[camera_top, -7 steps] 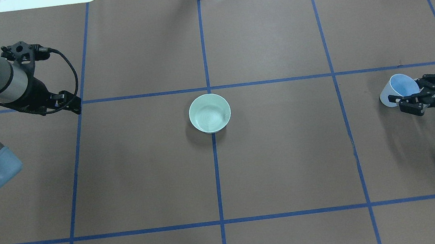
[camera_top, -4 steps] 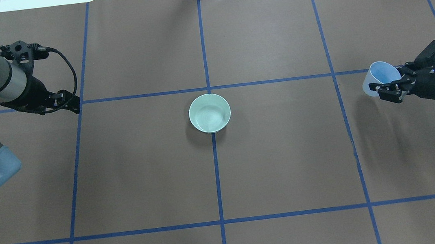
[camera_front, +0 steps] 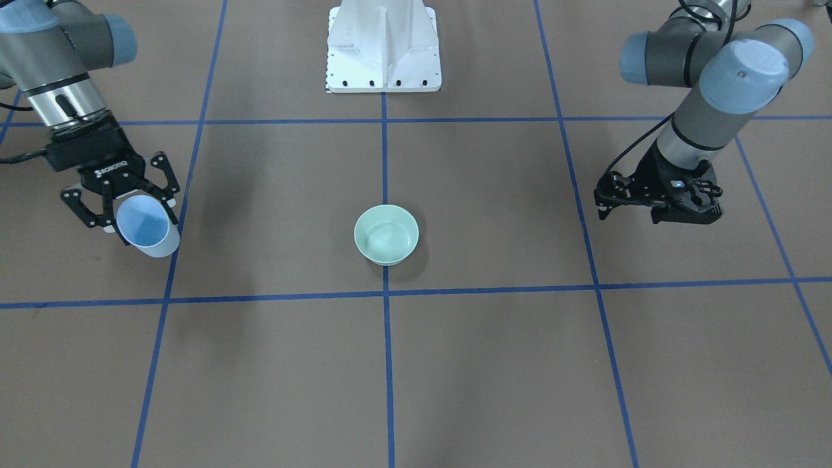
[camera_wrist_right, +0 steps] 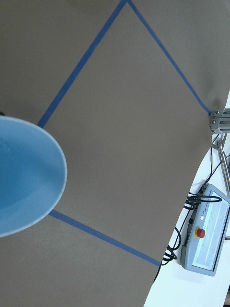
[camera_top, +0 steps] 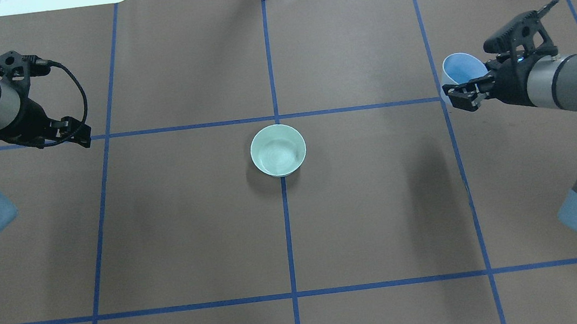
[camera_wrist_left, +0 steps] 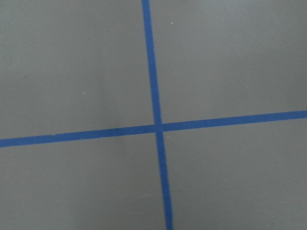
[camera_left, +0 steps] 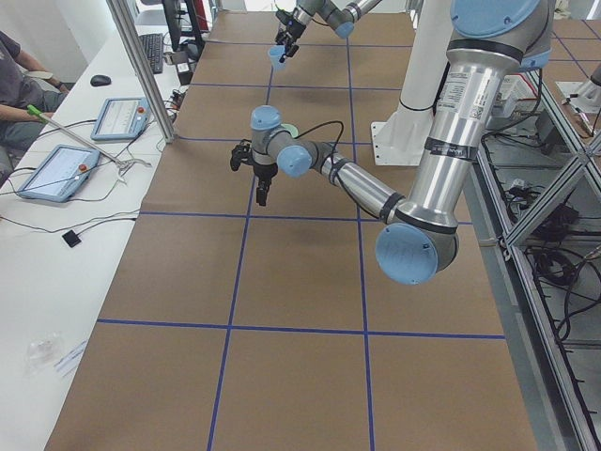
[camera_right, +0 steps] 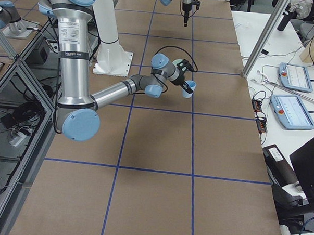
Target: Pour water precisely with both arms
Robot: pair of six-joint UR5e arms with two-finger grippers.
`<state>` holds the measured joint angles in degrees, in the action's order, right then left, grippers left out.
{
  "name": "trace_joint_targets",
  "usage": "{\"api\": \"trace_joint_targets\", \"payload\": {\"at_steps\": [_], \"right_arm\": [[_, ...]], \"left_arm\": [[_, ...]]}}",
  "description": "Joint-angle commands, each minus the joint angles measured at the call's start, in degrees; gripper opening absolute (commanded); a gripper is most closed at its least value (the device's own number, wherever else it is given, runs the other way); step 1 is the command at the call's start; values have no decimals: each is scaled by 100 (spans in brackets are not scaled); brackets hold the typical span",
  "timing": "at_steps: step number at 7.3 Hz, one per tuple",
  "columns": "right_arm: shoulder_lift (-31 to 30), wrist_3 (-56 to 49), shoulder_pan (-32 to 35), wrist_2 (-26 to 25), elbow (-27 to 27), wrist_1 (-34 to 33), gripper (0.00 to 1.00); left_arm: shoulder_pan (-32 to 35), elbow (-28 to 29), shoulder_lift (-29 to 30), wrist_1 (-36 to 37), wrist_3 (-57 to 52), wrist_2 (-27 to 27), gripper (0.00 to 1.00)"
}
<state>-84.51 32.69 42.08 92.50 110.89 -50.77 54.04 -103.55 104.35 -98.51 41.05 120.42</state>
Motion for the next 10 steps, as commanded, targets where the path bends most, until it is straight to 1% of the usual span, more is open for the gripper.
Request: {"api": "trace_joint_targets", "payload": {"at_steps": [1,3,4,5,6,7,8,9,10], "right_arm": [[984,10,-734,-636,677,-2320,41],[2484,-8,-1638,-1520,575,-4719,41],[2666,-8,-1833,-1568,496,-5036,41],[2755,-8,-1992,-1699,251,-5074,41],[2921,-34,-2089,-1900,-169,-5083,41],[3315,-43,-2142,-1937,-477,-5474,41],[3754,-78,-2169,-2068,-776,-6070,41],[3941,-130,-2230,-2217,-953,-6250,41],[3977,-157,-2274,-2384,-1199,-6261,41]], "left_arm": [[439,168,-221,7,-902,52,99],[538,186,-397,-2,-1099,61,99],[529,195,-398,-2,-1099,61,99],[538,213,-398,-2,-1099,61,99],[529,195,-398,-10,-1099,61,99],[529,169,-398,-11,-1090,69,100],[529,151,-406,-19,-1090,70,100],[529,169,-398,-19,-1099,61,100],[529,186,-398,-28,-1099,61,100]]}}
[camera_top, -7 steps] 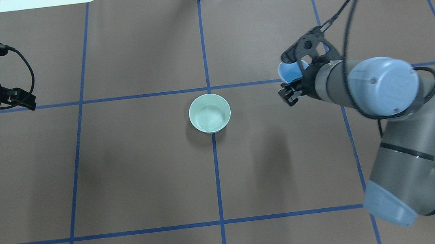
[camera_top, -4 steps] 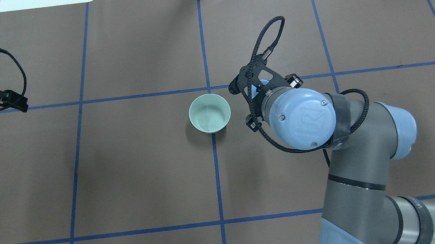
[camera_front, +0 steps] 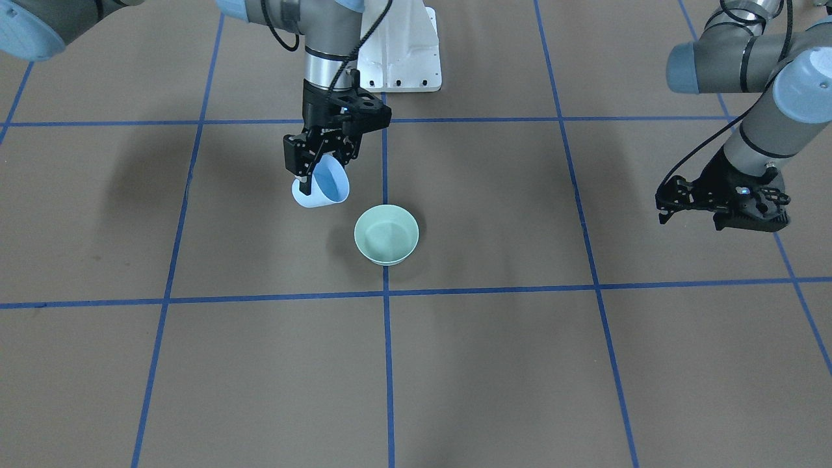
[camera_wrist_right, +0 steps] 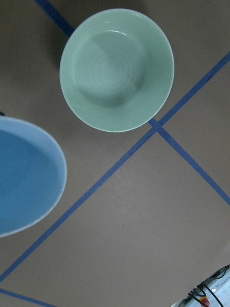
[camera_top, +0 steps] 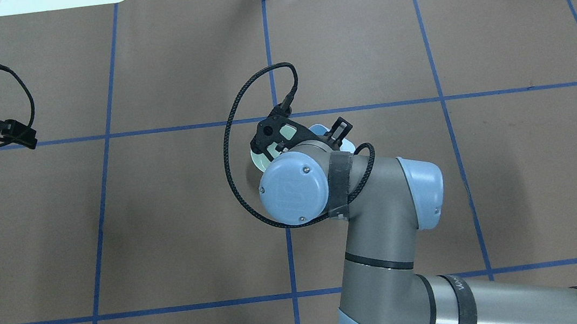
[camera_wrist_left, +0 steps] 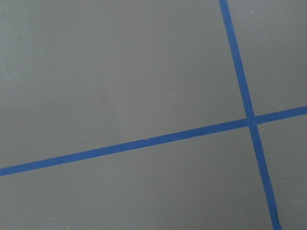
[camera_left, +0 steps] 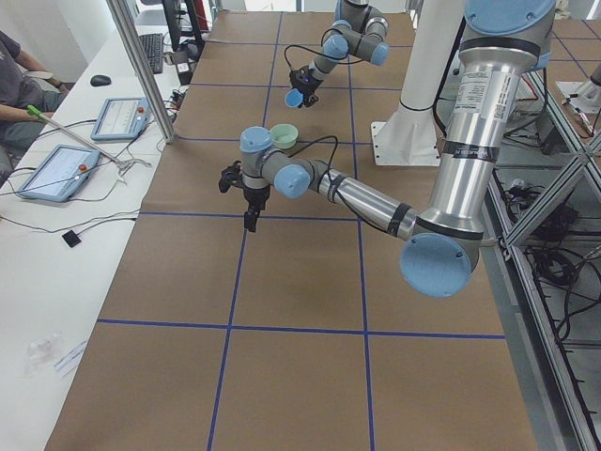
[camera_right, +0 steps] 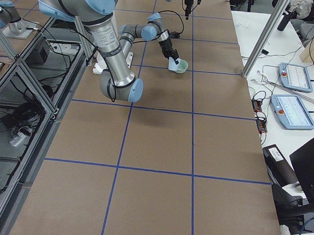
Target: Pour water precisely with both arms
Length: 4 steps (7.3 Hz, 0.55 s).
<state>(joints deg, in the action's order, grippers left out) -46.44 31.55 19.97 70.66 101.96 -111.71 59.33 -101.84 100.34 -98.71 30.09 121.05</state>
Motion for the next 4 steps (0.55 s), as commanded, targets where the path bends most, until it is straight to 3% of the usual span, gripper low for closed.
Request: {"api": "trace_joint_targets", "payload": {"at_steps": [1,4], "right_arm": [[336,-131,-81,-306,-587,-167,40],[767,-437,-81,-542,-1212,-262,38]], "left_arm": [[0,32,3,-8,-3,-3,100],[-9,33,3,-8,-3,-3,100]]}}
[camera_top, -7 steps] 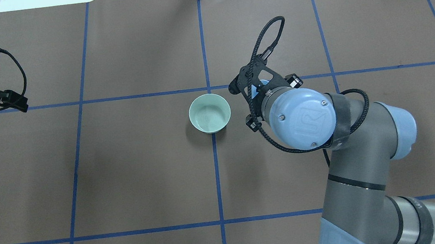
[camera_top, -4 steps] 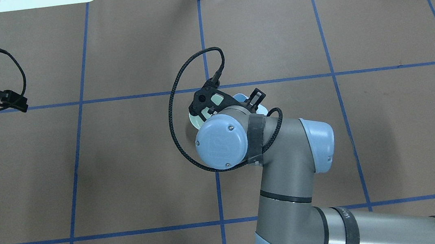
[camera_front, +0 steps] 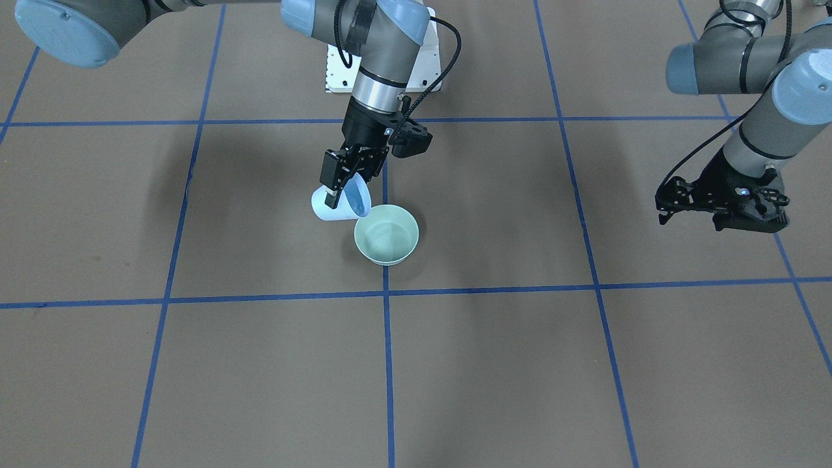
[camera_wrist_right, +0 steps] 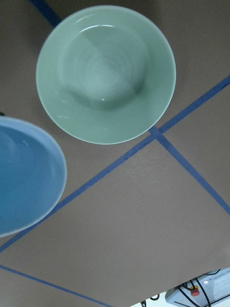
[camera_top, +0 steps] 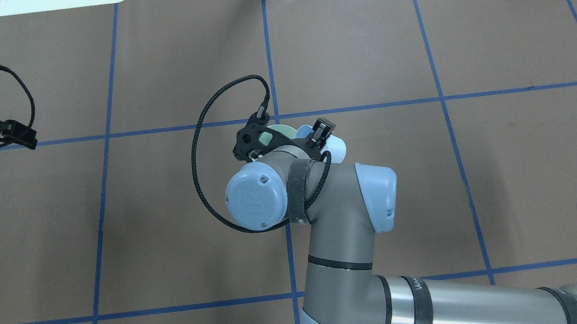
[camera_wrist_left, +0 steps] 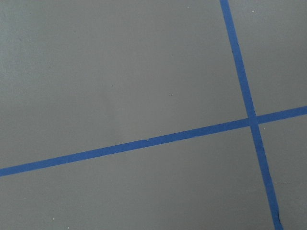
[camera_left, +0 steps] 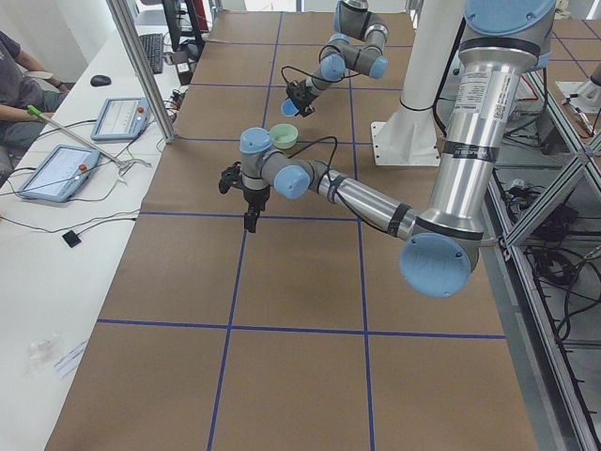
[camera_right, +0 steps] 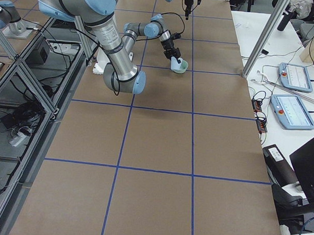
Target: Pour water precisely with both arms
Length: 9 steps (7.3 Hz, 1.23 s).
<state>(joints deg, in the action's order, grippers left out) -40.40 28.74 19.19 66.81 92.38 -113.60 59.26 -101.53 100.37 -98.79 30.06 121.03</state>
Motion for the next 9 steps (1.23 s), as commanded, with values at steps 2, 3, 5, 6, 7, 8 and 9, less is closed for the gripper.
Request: {"api": "trace_joint_targets", "payload": {"at_steps": [2,3,5,6,7,8,9], "right_arm": [[208,-342,-3,-448,-405,-198,34],[304,-447,-12,-562,-545,-250,33],[384,-623,-73,-922,-774,-425,29],[393,-719,-152,-1141,-775,-531,26],[393,-738,-248,-1292,-766,-828,26],[419,-747,-319,-1467,-783,-987,26],[410,-747,-328,-1478,-775,-1093,26]], "left_arm": [[-2,1,0,0,9,0,100],[-2,10,0,0,9,0,100],[-11,19,0,9,9,0,100],[-11,28,0,9,9,0,100],[-11,45,0,0,9,0,100],[-2,45,0,0,9,0,100],[-10,45,0,0,9,0,100]]}}
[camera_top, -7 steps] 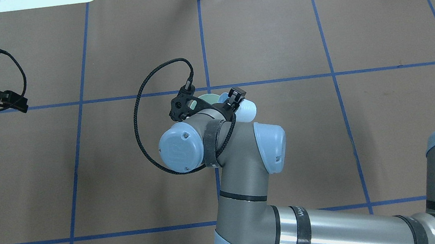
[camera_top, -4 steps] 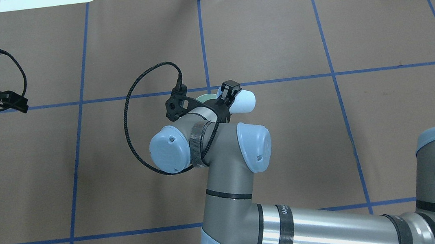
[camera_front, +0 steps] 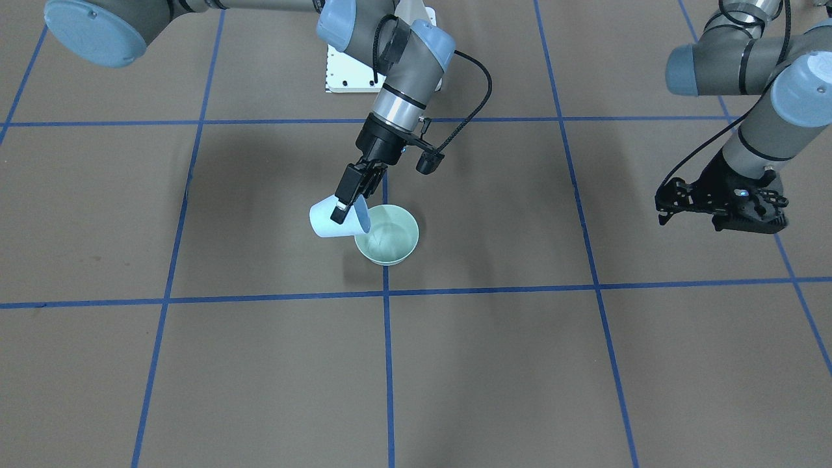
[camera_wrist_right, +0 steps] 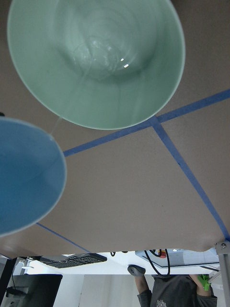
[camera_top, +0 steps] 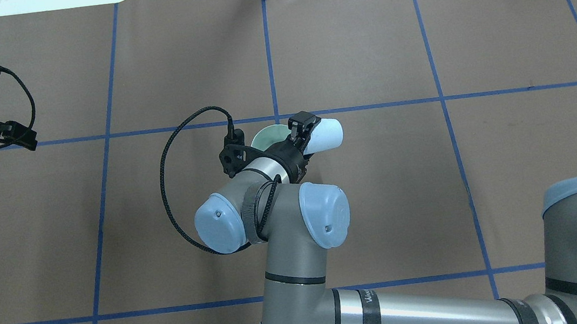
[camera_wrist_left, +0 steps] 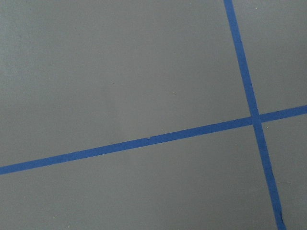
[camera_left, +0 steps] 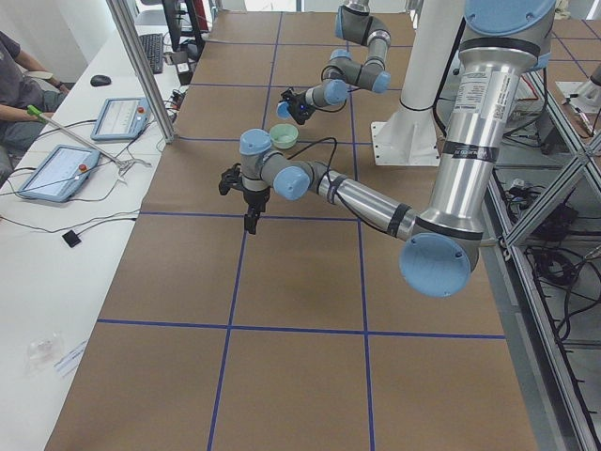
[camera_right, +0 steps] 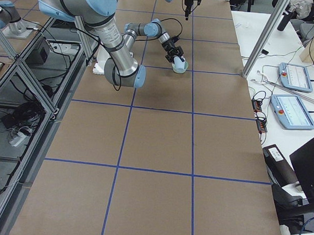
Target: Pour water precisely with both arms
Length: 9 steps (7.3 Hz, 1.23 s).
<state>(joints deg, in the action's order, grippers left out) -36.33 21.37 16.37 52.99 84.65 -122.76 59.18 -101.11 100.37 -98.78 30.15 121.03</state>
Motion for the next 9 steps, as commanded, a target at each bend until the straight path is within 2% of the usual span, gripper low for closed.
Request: {"api": "trace_joint_targets", "payload": {"at_steps": [1,7,9], "right_arm": [[3,-10,-55,-105,-1,-178,25],[12,-2,-125,-517,-212,-248,24],[38,819,-134,-500,-107,-47,24]], "left_arm": [[-3,4,0,-1,0,0,100],[6,4,9,-10,9,9,100],[6,-14,9,-19,9,9,100]]}}
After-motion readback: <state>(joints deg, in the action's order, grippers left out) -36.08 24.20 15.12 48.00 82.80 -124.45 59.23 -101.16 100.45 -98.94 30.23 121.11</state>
